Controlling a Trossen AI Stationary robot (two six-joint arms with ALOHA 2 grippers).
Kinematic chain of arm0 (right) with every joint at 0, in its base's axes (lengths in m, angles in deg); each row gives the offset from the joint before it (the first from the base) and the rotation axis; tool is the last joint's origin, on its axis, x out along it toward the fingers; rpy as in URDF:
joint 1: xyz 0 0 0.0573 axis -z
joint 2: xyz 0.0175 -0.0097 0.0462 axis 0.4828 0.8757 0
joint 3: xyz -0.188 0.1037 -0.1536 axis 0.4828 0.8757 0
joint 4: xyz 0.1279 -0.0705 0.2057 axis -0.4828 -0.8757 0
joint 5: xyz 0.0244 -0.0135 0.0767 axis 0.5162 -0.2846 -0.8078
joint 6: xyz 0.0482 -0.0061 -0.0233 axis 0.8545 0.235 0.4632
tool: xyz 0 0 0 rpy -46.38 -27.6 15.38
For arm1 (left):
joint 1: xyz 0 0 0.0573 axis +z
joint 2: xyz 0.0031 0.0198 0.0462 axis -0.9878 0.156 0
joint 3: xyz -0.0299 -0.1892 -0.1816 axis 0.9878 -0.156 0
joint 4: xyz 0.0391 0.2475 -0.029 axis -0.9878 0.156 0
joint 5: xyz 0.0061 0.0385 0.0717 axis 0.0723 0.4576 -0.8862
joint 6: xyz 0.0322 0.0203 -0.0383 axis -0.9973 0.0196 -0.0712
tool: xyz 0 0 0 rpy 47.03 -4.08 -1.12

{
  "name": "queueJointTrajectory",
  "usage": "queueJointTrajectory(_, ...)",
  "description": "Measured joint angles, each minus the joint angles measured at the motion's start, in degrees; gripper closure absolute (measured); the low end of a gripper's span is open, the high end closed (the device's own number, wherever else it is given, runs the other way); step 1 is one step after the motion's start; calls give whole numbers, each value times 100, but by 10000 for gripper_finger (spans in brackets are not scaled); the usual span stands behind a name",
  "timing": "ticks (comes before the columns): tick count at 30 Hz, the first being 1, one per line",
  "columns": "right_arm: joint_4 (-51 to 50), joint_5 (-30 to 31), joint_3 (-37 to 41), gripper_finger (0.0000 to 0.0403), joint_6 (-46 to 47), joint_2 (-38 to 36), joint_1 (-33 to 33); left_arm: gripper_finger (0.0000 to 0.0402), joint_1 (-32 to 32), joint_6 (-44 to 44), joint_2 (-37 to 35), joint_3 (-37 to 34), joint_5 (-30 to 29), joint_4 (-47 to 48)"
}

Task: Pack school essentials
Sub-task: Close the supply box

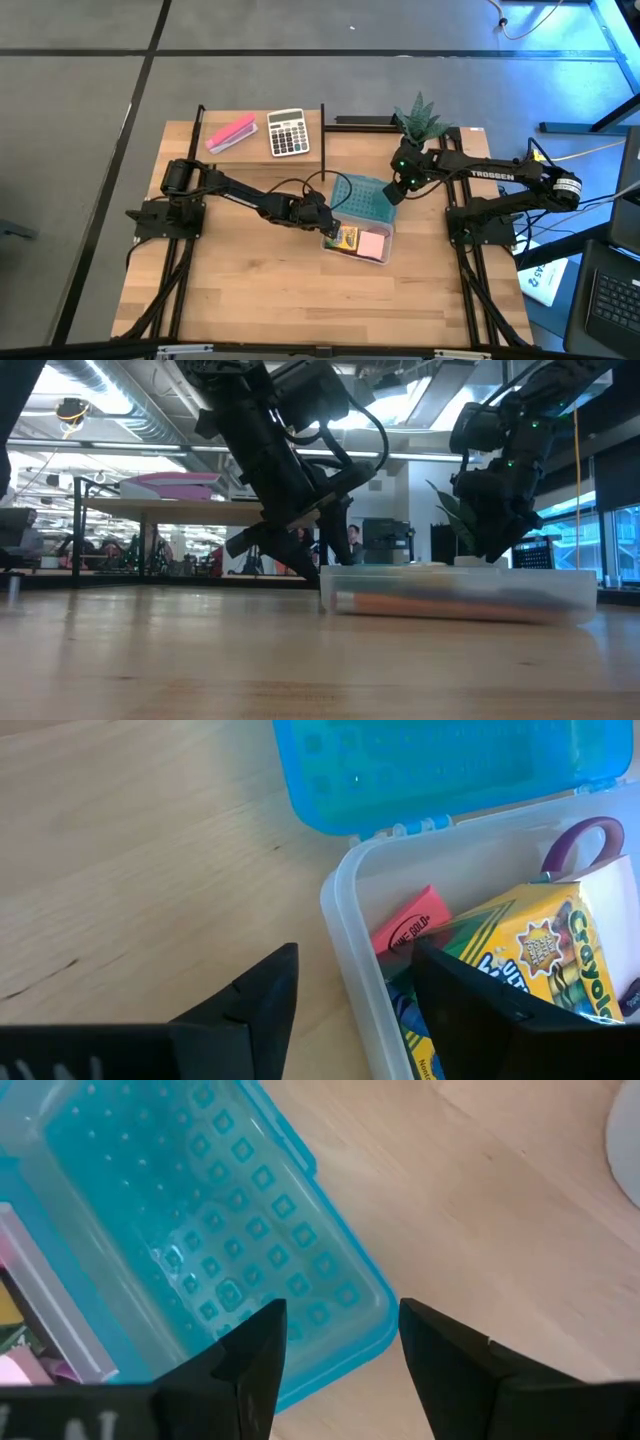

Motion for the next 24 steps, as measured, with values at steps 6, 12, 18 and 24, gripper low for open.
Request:
queueJointTrajectory(6, 112, -8, 0, 207, -145, 0, 0, 214, 0, 0, 0, 0, 0, 0)
queueJointTrajectory(12, 147, -9, 0, 207, -158, 0, 0, 214, 0, 2, 0, 0, 0, 2)
queueJointTrajectory(18, 147, -15, 0, 207, -489, 0, 0, 214, 0, 0, 0, 0, 0, 5)
queueJointTrajectory(24, 202, -9, 0, 207, -888, 0, 0, 214, 0, 2, 0, 0, 0, 7)
